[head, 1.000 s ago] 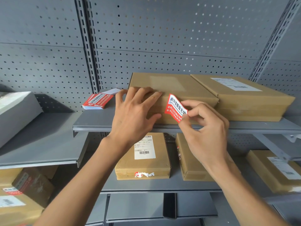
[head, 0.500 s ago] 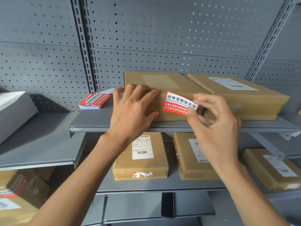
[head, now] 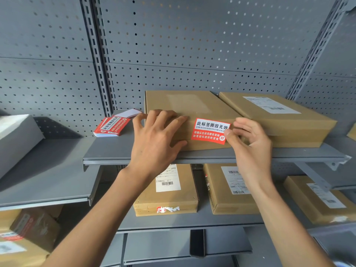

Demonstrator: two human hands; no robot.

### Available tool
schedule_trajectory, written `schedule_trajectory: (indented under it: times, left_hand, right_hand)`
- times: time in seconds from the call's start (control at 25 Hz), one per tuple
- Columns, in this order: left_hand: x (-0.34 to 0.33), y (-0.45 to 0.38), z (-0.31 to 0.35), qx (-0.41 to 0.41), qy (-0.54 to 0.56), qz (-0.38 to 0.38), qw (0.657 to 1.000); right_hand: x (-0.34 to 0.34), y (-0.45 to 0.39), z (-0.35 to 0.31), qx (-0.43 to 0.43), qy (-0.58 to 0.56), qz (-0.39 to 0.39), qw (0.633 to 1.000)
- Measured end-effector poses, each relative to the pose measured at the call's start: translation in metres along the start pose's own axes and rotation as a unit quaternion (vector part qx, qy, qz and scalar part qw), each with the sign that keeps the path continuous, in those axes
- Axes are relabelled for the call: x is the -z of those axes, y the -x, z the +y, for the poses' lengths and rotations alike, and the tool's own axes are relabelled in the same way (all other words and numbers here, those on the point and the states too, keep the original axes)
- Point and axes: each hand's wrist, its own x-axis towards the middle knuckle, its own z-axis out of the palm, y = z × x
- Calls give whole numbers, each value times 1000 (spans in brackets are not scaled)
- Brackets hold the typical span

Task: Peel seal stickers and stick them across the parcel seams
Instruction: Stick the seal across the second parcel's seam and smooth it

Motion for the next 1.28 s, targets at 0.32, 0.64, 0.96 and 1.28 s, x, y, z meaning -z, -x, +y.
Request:
schedule_trajectory:
  times: [0.32, 0.64, 0.96, 1.28]
  left_hand:
    - [1, 0, 0, 4, 16, -5, 1000]
    - [1, -1, -1, 8, 26, -8, 1000]
    - [1, -1, -1, 15, 35, -8, 999]
    - [2, -2, 0, 16, 39, -8, 999]
  right_hand:
    - [1, -9, -5, -77, -36, -18, 996]
    - [-2, -9, 5, -64, 21, -63, 996]
    - [-7, -2, 4, -32, 17, -46, 998]
    - [-5, 0, 0, -34, 1, -54, 998]
